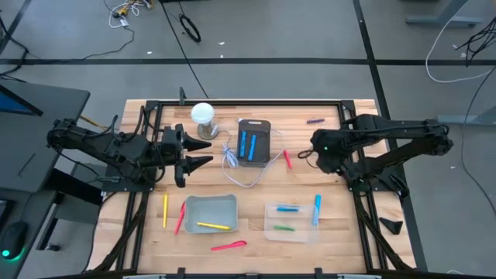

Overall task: Pick & Place Markers
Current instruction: Put the blue highlighter pen into the black bin

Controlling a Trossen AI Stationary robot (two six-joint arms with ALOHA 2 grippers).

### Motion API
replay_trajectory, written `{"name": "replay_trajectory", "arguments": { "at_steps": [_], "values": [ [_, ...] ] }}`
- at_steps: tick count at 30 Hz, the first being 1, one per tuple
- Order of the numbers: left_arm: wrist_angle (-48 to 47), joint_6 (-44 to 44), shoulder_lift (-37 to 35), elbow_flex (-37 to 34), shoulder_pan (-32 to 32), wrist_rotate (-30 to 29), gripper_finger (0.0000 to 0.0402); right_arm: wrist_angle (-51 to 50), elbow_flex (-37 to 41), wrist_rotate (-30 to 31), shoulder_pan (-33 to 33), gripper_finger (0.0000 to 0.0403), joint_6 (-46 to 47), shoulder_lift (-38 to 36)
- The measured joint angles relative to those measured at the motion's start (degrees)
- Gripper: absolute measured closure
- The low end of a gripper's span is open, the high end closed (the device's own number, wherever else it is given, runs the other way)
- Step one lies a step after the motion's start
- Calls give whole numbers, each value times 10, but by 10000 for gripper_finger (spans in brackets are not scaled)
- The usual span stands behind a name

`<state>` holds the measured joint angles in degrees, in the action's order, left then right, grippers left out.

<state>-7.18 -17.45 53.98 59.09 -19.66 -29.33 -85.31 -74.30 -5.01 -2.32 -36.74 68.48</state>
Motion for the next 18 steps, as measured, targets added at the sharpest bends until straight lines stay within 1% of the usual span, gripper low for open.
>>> {"name": "replay_trajectory", "arguments": {
  "at_steps": [2, 4, 8, 13, 18],
  "values": [
    [0, 0, 0, 0, 0, -4, 181, -27, 0, 15, -11, 158, -20, -5],
    [0, 0, 0, 0, 0, -10, 181, -35, 0, 16, -19, 158, -22, -13],
    [0, -2, 0, 0, 0, -17, 181, -27, 0, 15, -25, 158, -16, -32],
    [0, -4, 0, 0, 0, -17, 181, -8, 1, 15, -34, 158, -45, -36],
    [0, -4, 0, 0, 0, -16, 181, 10, 27, 15, -44, 158, -62, -36]
  ]
}}
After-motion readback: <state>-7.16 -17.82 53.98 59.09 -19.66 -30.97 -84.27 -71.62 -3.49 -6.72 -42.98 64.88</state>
